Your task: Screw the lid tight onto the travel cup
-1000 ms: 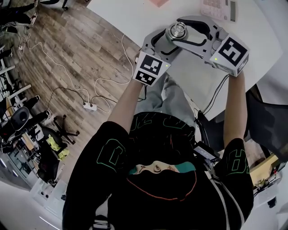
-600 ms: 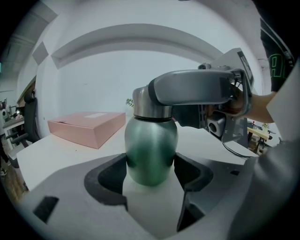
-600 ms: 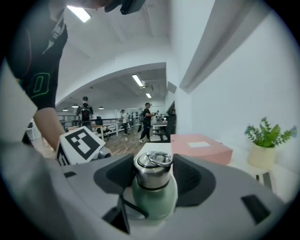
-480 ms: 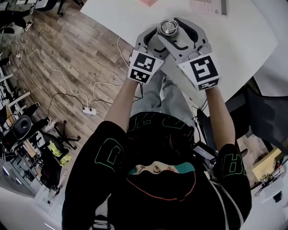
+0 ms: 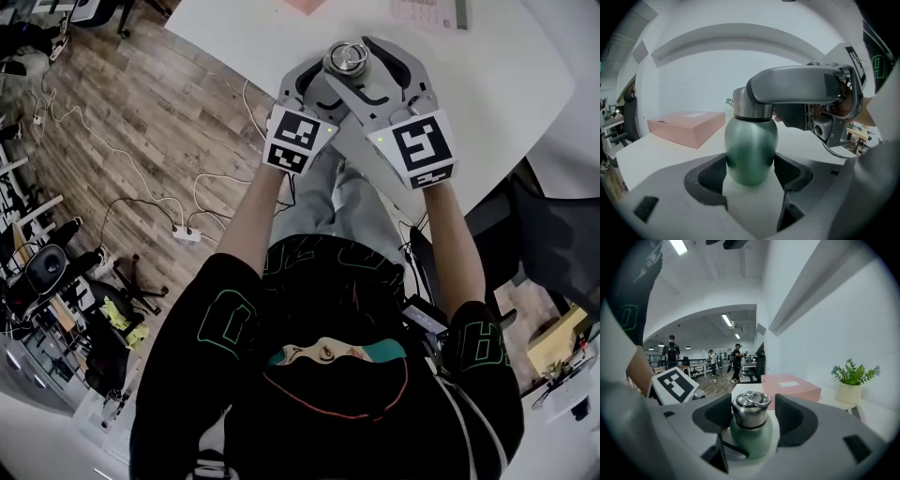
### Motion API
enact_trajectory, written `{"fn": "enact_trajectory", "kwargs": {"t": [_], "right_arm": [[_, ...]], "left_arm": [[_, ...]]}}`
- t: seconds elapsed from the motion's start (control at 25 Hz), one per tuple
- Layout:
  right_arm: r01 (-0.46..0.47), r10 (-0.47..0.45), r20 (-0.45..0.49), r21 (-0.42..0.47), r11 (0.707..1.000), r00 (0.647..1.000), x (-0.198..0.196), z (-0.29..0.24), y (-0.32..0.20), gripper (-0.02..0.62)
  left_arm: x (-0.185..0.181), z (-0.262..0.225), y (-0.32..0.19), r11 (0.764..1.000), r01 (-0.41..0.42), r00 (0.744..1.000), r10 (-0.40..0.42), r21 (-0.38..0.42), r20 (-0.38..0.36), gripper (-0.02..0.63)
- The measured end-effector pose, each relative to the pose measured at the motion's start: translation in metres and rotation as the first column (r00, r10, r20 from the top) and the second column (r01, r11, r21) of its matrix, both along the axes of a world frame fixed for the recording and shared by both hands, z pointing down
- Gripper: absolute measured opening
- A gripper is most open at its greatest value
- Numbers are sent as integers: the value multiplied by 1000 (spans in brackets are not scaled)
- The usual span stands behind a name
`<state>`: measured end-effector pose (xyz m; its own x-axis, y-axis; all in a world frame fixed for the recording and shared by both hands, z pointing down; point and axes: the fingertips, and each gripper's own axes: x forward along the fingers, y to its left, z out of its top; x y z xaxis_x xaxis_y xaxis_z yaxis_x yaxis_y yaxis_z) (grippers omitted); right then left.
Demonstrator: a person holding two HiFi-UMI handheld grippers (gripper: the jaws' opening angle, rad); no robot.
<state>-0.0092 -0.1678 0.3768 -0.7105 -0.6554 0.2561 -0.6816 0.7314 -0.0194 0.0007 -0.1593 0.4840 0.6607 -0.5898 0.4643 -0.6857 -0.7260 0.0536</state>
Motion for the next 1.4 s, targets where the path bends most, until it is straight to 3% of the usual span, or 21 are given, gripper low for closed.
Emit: {"fn": "enact_trajectory", "kwargs": {"t": [0.24, 0.52, 0.64, 0.76, 0.88, 1.04, 1.24, 1.4], "right_arm": [[196, -196, -7, 9, 981, 981, 4, -7, 3, 304], [476, -480, -56, -65, 877, 875, -5, -2, 14, 302], [527, -533, -54, -86, 845, 845, -8, 3, 15, 299], [535, -542, -41, -108, 838, 839, -8, 5, 13, 250], [512, -520, -57, -107, 852, 853, -7, 7, 12, 250], [414, -416, -38, -55, 909, 908, -8, 5, 8, 250], [185, -186, -24, -16, 983, 982, -7, 7, 4, 252], [-30, 30, -1, 14, 999, 1000, -5, 8, 1, 252]], "left_arm": [[0, -2, 0, 1000, 1, 1000, -1, 5, 0, 327], [1, -4, 2, 1000, -1, 1000, 1, 6, -1, 327], [2, -5, 2, 1000, -2, 1000, 2, 4, -2, 327], [1, -4, 2, 1000, -2, 1000, 2, 4, -3, 327], [1, -3, 1, 1000, -1, 1000, 1, 7, -1, 327], [2, -3, 1, 1000, -1, 1000, 1, 5, -1, 327], [0, -2, 1, 1000, 1, 1000, -1, 8, 3, 327], [-1, -2, -1, 1000, 3, 1000, -3, 9, 6, 327]]}}
